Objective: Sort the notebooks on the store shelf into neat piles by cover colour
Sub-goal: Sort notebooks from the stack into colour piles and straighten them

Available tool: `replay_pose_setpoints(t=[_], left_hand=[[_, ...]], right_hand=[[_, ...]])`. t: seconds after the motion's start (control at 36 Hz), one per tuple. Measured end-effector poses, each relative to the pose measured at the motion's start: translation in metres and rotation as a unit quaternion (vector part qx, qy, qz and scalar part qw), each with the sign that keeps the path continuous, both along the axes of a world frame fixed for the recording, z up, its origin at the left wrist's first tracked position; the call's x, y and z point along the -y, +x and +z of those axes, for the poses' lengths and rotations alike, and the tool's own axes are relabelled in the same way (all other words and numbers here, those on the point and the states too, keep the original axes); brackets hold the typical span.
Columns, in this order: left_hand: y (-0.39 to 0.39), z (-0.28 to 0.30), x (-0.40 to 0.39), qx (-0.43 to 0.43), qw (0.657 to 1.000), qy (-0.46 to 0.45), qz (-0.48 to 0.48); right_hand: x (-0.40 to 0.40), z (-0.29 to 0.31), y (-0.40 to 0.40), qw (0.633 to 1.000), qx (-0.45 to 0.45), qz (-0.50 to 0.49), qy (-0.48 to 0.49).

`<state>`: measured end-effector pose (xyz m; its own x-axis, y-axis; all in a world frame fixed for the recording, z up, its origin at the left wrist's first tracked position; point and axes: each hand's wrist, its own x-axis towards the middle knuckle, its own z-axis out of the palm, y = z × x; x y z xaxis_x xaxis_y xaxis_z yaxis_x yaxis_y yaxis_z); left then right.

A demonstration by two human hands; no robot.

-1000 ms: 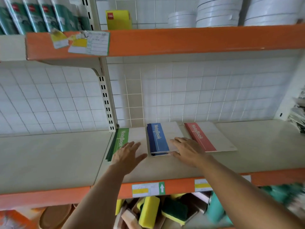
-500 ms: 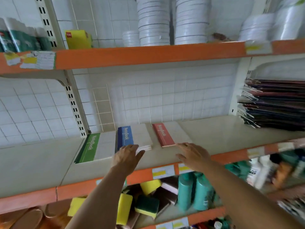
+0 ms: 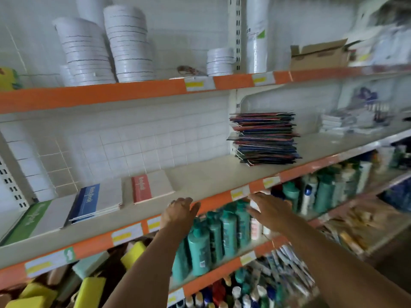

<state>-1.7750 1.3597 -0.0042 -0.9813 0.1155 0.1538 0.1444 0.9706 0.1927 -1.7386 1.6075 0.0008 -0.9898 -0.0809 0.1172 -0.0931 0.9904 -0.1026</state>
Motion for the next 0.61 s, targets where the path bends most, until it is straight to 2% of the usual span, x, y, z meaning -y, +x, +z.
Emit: replay_pose_setpoints(t=[0.28,0.61], left_hand=[[-0.013,0.020,-0.115,-0.018,0.997,-0.007,-0.078],[-0.085,0.060,-0.208,-0.105,0.988,-0.008,-0.112]], right_hand=[[-0.099,0.022,0.016,0.996,-0.033,-0.075,-0.024],[-0.181,0.063,-0.049,0.989,-0.091,-0.113,-0.001]])
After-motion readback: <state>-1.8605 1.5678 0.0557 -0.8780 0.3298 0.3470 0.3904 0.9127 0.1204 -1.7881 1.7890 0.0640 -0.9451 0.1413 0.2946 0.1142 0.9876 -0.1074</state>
